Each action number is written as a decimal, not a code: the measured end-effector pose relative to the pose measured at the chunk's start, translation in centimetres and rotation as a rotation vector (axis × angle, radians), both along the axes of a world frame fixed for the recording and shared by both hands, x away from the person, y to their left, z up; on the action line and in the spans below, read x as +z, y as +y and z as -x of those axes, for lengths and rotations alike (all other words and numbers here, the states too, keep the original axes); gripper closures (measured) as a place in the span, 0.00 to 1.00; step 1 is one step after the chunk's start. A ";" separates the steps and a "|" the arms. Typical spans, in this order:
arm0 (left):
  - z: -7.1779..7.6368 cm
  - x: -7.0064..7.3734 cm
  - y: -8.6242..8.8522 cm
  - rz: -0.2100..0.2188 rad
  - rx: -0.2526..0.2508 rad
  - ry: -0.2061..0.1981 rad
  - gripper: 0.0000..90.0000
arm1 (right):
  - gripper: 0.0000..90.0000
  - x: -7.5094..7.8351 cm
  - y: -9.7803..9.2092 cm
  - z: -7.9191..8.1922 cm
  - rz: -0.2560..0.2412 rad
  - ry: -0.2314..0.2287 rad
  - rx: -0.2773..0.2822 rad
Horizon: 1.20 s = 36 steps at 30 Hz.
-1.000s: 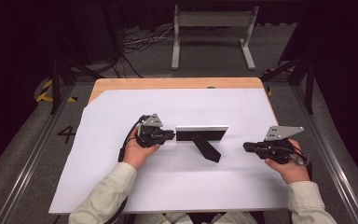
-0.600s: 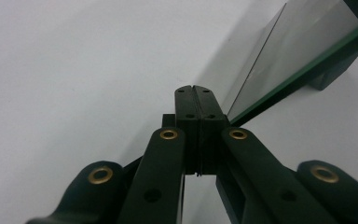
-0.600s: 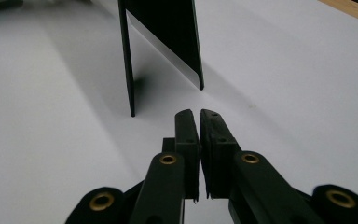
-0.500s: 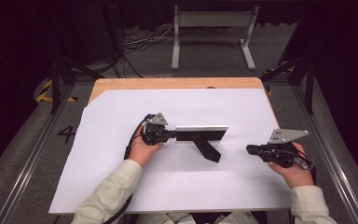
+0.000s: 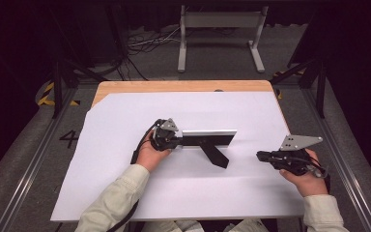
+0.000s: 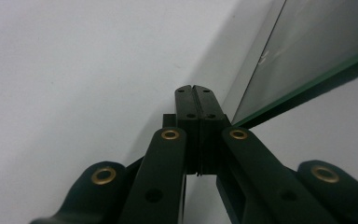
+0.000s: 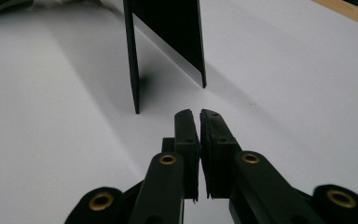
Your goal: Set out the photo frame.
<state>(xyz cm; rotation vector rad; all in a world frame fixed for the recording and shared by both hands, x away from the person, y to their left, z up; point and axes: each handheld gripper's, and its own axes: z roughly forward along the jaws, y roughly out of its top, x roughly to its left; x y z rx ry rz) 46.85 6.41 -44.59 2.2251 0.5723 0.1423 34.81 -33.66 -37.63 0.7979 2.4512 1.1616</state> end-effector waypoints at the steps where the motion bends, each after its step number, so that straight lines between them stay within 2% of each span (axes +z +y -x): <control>1: 0.1 0.0 -0.1 -0.005 -0.008 -0.002 1.00 | 0.95 0.0 0.0 0.0 0.000 0.002 0.001; 5: 0.5 0.1 -0.7 -0.046 -0.071 -0.005 1.00 | 0.95 0.1 0.1 0.0 0.003 0.000 0.003; 10: 0.8 0.2 -0.9 -0.055 -0.116 0.006 1.00 | 0.94 0.3 0.2 0.1 0.004 -0.002 0.007; 28: 3.2 0.7 -1.4 -0.142 -0.330 0.020 1.00 | 0.93 0.6 0.8 -0.1 0.009 -0.006 0.027; 36: 4.0 0.8 -1.8 -0.151 -0.398 0.033 1.00 | 0.93 0.8 0.8 -0.2 0.009 -0.009 0.030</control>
